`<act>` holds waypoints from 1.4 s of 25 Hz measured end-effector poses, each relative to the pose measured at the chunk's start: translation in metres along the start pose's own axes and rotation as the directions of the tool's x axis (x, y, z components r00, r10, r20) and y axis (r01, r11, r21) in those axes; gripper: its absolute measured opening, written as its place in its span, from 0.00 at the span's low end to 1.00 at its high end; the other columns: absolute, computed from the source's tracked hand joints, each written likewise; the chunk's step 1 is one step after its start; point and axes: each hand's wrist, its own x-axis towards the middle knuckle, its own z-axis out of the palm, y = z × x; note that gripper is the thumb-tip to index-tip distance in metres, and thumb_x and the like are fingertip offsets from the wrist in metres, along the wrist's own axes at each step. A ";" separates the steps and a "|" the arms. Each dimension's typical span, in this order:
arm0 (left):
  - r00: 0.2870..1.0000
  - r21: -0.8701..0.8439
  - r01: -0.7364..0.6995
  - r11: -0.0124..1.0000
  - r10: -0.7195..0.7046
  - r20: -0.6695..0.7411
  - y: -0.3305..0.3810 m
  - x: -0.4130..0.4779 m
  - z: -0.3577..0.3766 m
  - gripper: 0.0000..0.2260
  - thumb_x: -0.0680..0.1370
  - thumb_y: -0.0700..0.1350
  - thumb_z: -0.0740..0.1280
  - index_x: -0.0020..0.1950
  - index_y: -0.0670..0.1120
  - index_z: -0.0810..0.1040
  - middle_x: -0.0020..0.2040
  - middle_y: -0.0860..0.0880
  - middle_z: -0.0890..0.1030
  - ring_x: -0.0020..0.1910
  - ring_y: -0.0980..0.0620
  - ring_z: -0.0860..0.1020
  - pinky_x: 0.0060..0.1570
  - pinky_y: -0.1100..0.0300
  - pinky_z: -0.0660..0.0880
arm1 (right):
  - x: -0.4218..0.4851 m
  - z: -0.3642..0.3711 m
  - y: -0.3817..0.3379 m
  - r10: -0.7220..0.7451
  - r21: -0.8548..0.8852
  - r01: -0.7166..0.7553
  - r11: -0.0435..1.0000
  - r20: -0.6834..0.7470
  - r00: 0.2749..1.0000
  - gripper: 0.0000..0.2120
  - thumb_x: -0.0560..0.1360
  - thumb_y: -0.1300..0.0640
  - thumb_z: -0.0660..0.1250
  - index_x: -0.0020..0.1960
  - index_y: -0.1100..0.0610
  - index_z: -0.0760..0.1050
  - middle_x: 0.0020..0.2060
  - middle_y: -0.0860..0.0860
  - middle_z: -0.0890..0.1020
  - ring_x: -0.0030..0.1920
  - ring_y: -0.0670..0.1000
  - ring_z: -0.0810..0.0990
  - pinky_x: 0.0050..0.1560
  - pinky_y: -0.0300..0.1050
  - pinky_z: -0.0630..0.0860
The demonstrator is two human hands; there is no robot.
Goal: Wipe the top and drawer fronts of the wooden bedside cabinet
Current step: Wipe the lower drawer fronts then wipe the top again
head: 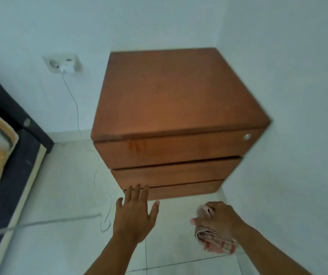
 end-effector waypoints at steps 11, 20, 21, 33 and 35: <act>0.991 -0.042 -0.125 0.991 0.124 -0.042 0.098 0.093 -0.259 0.30 0.82 0.63 0.50 0.82 0.52 0.55 0.83 0.46 0.55 0.82 0.43 0.52 0.75 0.38 0.57 | -0.022 -0.254 -0.216 -0.344 -0.234 0.277 0.932 -0.330 0.879 0.09 0.75 0.58 0.72 0.55 0.59 0.81 0.40 0.48 0.83 0.45 0.53 0.82 0.44 0.34 0.77; 0.997 0.001 -0.047 0.999 0.047 0.066 0.111 0.186 -0.214 0.32 0.81 0.65 0.48 0.83 0.57 0.44 0.84 0.47 0.43 0.82 0.42 0.43 0.77 0.38 0.51 | 0.148 -0.301 -0.232 -0.472 -0.560 0.195 0.805 -0.407 0.782 0.24 0.70 0.48 0.74 0.64 0.49 0.74 0.65 0.53 0.74 0.64 0.59 0.75 0.65 0.60 0.74; 0.997 0.012 -0.048 0.999 0.047 0.057 0.109 0.186 -0.208 0.33 0.80 0.67 0.45 0.82 0.58 0.42 0.84 0.48 0.42 0.82 0.42 0.42 0.77 0.37 0.50 | 0.153 -0.294 -0.226 -0.408 -0.533 0.189 0.825 -0.328 0.852 0.27 0.69 0.39 0.73 0.64 0.47 0.72 0.66 0.50 0.75 0.66 0.57 0.74 0.71 0.62 0.67; 0.994 0.019 -0.018 1.000 0.016 0.107 0.112 0.184 -0.198 0.33 0.79 0.69 0.37 0.80 0.59 0.32 0.82 0.47 0.32 0.81 0.42 0.34 0.77 0.37 0.40 | 0.145 -0.244 -0.183 -0.374 -0.617 0.148 0.773 -0.253 0.892 0.32 0.83 0.35 0.45 0.84 0.42 0.42 0.85 0.48 0.46 0.84 0.59 0.40 0.81 0.64 0.43; 0.989 0.021 -0.007 1.000 0.004 0.147 0.114 0.185 -0.204 0.33 0.80 0.69 0.40 0.81 0.59 0.33 0.82 0.47 0.33 0.81 0.42 0.35 0.77 0.36 0.41 | 0.118 -0.229 -0.159 -0.437 -0.639 0.173 0.749 -0.280 0.855 0.34 0.81 0.33 0.46 0.84 0.44 0.49 0.84 0.51 0.53 0.84 0.60 0.47 0.81 0.63 0.48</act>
